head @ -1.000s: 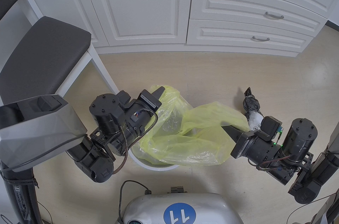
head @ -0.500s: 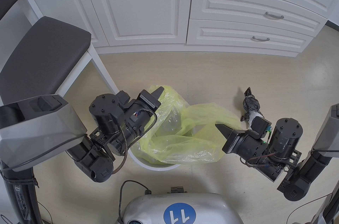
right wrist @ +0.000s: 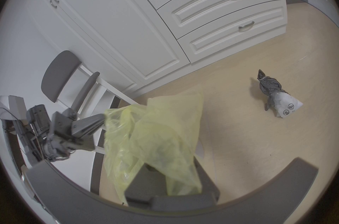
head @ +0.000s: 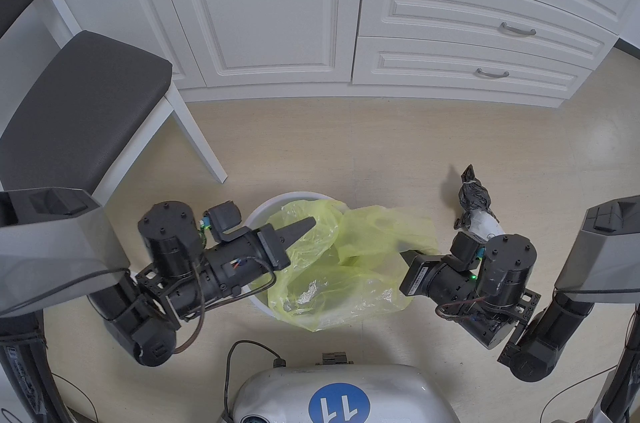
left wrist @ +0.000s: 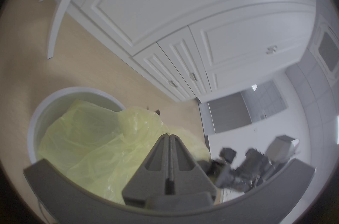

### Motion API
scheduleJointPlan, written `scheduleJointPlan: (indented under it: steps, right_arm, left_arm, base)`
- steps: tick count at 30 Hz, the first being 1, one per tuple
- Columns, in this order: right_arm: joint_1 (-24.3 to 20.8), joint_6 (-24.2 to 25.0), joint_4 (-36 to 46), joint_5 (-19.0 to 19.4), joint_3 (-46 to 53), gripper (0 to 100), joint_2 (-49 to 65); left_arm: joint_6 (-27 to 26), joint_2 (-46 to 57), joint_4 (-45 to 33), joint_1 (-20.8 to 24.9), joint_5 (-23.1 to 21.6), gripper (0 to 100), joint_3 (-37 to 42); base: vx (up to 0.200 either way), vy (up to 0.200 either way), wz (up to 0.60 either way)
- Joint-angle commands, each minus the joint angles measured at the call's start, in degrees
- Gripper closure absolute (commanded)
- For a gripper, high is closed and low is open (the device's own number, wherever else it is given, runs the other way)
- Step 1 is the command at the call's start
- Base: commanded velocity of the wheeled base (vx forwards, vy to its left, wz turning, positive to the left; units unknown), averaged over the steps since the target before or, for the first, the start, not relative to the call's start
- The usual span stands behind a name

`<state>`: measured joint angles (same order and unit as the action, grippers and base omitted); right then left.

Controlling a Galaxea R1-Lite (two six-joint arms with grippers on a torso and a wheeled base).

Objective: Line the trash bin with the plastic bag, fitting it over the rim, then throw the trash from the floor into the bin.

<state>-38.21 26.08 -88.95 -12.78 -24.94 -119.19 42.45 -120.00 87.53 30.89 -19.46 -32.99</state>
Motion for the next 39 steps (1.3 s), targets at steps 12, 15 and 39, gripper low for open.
scheduleJointPlan:
  steps: [12,15,39]
  right_arm:
    - [-0.1,-0.9,22.6,-15.3,-12.6,100,-2.1]
    - [-0.1,-0.9,25.3,-15.7,-12.9,100,-1.5]
    - [-1.9,-11.1,25.8,-15.0,-0.4,100,-1.6]
  left_arm:
    - [-15.5,5.7,-3.8,-13.6,-11.8,100,8.6]
    - [-20.7,6.2,-10.9,-14.7,-11.8,100,7.6]
    - [-38.7,10.8,-41.4,-23.9,-11.6,100,1.9]
  base:
    - [0.0,0.0,0.0]
    - [0.0,0.0,0.0]
    - [0.0,0.0,0.0]
